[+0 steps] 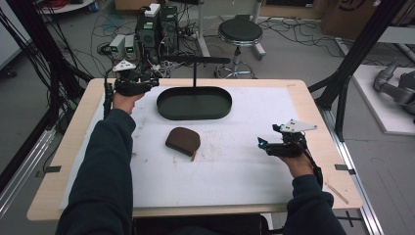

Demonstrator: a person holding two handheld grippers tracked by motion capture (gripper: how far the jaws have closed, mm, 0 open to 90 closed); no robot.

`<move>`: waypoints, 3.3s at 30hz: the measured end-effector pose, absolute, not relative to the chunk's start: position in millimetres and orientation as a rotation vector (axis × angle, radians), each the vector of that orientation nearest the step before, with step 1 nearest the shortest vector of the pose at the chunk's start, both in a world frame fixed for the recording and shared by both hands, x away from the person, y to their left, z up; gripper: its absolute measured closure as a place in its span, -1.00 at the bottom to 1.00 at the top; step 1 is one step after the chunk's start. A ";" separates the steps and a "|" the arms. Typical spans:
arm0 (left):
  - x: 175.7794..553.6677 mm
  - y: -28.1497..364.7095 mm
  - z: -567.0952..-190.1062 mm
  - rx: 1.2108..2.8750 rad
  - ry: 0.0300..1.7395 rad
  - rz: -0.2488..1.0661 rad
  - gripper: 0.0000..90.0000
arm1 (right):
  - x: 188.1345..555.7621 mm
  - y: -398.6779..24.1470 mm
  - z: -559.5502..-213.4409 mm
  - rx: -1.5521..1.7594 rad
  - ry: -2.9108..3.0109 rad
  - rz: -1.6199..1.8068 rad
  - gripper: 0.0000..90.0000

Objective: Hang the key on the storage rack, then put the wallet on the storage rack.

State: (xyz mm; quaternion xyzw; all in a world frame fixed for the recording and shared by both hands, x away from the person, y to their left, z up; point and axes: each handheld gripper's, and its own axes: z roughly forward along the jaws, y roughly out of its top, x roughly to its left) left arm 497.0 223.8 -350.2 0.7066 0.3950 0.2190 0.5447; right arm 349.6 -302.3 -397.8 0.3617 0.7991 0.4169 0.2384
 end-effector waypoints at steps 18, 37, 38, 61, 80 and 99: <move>414.8 238.1 -353.8 1.601 0.894 0.547 -0.58 | 347.1 -281.6 -395.7 0.946 2.206 1.163 -0.53; 345.0 257.5 -393.8 1.629 0.908 0.666 -0.62 | 344.9 -240.8 -395.4 0.828 2.280 1.216 -0.53; 343.7 260.0 -397.6 1.628 0.917 0.668 -0.62 | 344.8 -236.5 -395.6 0.811 2.290 1.212 -0.53; 335.1 278.8 -419.3 1.589 1.009 0.655 -0.60 | 378.1 -88.5 -421.7 0.473 2.476 1.174 -0.49; 334.5 282.4 -420.4 1.551 1.031 0.644 -0.60 | 369.9 -64.6 -430.6 0.276 2.521 0.883 0.14; 333.1 279.9 -419.9 1.560 1.017 0.641 -0.58 | 375.9 -139.0 -390.6 0.723 2.622 1.184 0.61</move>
